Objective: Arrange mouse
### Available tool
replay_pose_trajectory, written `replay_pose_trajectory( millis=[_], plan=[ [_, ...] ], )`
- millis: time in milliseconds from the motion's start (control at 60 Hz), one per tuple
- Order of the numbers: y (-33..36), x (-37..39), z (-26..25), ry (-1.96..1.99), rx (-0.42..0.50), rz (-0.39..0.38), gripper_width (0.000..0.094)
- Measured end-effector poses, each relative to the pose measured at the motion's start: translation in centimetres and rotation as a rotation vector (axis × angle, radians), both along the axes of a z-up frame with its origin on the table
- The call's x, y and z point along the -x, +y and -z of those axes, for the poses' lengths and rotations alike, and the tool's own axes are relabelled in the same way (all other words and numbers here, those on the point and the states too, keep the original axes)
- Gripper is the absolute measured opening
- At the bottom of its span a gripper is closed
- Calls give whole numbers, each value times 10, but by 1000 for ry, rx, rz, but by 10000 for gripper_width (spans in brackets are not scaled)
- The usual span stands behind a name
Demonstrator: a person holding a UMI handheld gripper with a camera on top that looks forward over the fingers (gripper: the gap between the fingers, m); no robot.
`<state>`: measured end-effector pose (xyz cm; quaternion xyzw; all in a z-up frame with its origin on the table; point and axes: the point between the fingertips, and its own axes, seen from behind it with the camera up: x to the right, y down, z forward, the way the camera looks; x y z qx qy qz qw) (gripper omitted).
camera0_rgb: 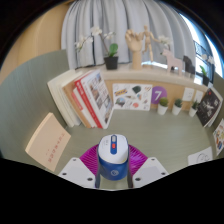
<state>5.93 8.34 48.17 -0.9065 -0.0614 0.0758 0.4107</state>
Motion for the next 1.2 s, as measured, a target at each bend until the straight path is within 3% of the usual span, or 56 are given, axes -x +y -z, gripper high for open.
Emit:
replay_pose_trajectory(
  millis=[83,100,217,317,467,633,767,917,950,1100,1200],
  plan=[
    [-3,-90,-90,-41,-111,9,370],
    [10,-83,-77,-55,-130,12,370],
    [-2,-200,-151,-130,-234,24,369],
    [1,-295,-166,-164,-262,84,369],
    [-2,-403,-99,-159,-157,170,365],
    [-29,-446,24,-164,50,163,365],
    [-58,-462,90,-174,166,170,366],
    [-85,-465,130,-159,234,166,390],
    [-80,-466,127,-161,194,159,399],
    [-80,-466,133,-95,181,205,506],
    [-79,-472,134,-127,188,197,614]
  ],
)
